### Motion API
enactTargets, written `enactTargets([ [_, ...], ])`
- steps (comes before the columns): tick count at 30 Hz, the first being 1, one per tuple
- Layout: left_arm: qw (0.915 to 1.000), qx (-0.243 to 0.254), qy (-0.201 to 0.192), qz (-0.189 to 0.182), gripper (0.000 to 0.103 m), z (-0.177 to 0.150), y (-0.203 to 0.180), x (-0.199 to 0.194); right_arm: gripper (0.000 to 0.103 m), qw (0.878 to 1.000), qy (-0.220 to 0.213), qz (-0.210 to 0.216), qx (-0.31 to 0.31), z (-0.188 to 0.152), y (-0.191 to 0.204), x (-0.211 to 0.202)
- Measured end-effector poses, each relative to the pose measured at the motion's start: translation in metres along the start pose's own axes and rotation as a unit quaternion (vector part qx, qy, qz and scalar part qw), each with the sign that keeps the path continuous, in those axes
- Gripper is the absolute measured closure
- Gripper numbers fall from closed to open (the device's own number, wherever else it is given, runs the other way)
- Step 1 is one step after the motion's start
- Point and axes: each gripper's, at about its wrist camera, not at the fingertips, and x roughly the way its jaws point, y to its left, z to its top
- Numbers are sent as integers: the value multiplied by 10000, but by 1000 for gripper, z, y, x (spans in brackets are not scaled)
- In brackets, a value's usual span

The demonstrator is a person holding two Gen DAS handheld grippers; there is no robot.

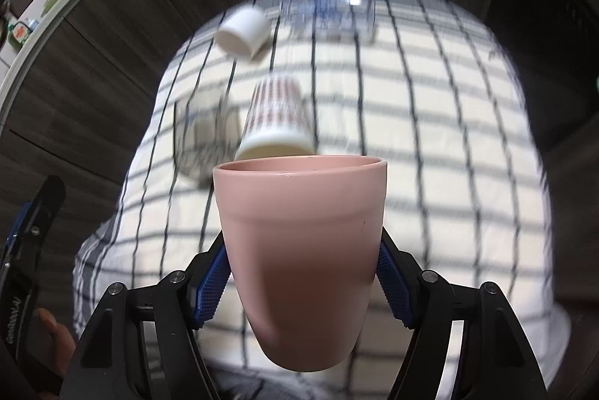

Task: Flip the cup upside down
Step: 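Close the right gripper around the pink cup and lift it, then bring the pink cup to the left gripper while the left gripper closes on it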

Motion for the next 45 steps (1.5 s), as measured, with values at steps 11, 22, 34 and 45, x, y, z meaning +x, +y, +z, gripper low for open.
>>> enactTargets([
  [11, 9995, 24, 303, -35, 0, -25, 27, 22, 32, 9970, 350, 249, 645, -21, 5, 56],
  [22, 9994, 217, 260, -53, 0, -29, 19, 27, 24, 9984, -11, 106, 548, -19, 5, 61],
  [34, 9975, 407, 158, -551, 0, -40, -9, -7, 21, 9923, -1126, 85, 516, -52, -17, -28],
  [45, 9870, 816, -551, -1269, 0, -80, -70, -39, 15, 9592, -2640, -912, 434, -112, -55, -111],
])
